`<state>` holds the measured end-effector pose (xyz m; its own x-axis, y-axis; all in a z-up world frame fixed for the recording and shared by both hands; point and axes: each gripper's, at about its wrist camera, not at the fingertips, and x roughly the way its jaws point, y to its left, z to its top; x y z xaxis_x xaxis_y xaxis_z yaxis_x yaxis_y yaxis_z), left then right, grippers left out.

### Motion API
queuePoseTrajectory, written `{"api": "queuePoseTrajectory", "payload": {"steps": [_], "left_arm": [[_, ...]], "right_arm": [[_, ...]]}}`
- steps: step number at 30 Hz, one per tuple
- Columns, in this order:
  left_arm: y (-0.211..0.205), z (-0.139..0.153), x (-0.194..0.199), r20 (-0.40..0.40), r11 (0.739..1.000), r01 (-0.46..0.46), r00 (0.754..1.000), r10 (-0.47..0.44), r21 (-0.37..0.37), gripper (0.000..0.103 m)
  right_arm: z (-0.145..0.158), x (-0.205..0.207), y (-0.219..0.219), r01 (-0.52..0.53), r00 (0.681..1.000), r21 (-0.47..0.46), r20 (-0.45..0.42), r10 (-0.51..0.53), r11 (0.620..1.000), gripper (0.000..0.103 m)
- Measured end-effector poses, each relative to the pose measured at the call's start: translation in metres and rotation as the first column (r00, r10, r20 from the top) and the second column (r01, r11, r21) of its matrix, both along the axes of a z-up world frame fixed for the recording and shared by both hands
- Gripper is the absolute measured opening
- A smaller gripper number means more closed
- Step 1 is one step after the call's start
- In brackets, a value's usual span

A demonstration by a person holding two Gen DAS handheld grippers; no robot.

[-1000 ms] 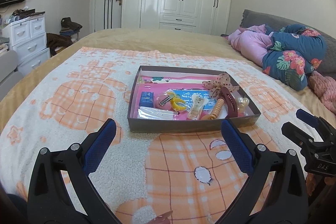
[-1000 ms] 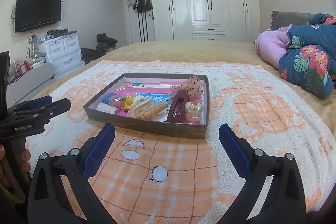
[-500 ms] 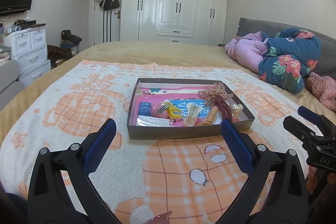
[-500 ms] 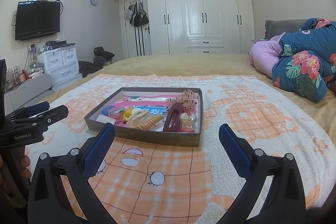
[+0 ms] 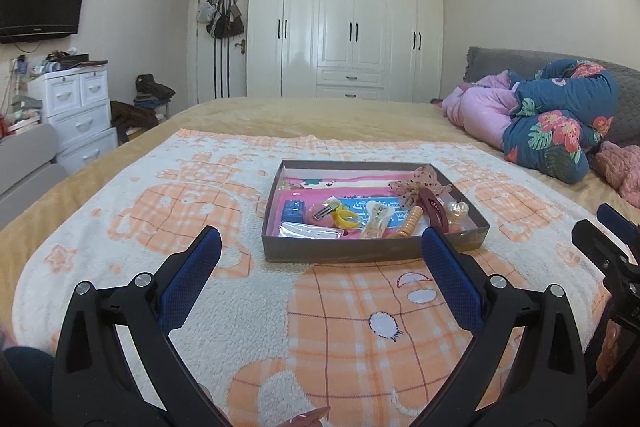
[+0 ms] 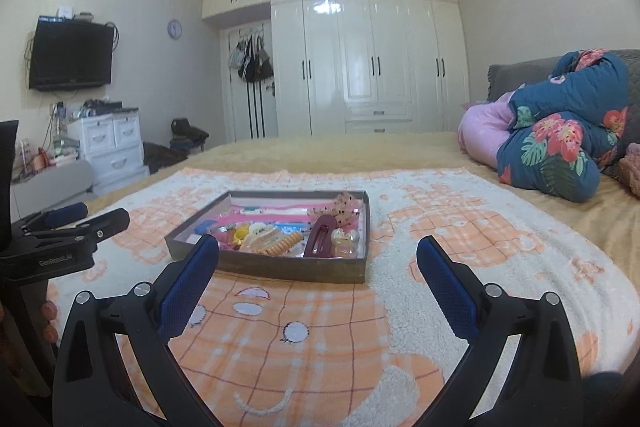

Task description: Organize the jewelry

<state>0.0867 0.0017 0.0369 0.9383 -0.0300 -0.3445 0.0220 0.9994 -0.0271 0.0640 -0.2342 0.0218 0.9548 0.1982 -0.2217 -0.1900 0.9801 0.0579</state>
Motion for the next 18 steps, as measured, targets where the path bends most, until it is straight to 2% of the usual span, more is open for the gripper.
{"api": "queuePoseTrajectory", "payload": {"steps": [4,9,18], "left_arm": [[0.003,0.001,-0.018,0.021,1.000,-0.008,1.000,0.009,-0.028,0.092],[0.003,-0.005,-0.028,-0.004,0.999,-0.009,1.000,0.009,-0.041,0.092],[-0.001,-0.014,-0.032,-0.013,1.000,0.003,1.000,-0.003,-0.019,0.092]], "right_arm": [[0.002,-0.020,0.002,0.032,0.998,0.008,0.058,-0.033,0.999,0.097],[0.002,-0.034,0.007,0.029,0.993,-0.003,0.111,-0.029,1.000,0.097],[-0.010,-0.032,0.006,0.011,0.998,-0.008,0.066,-0.010,1.000,0.097]]}}
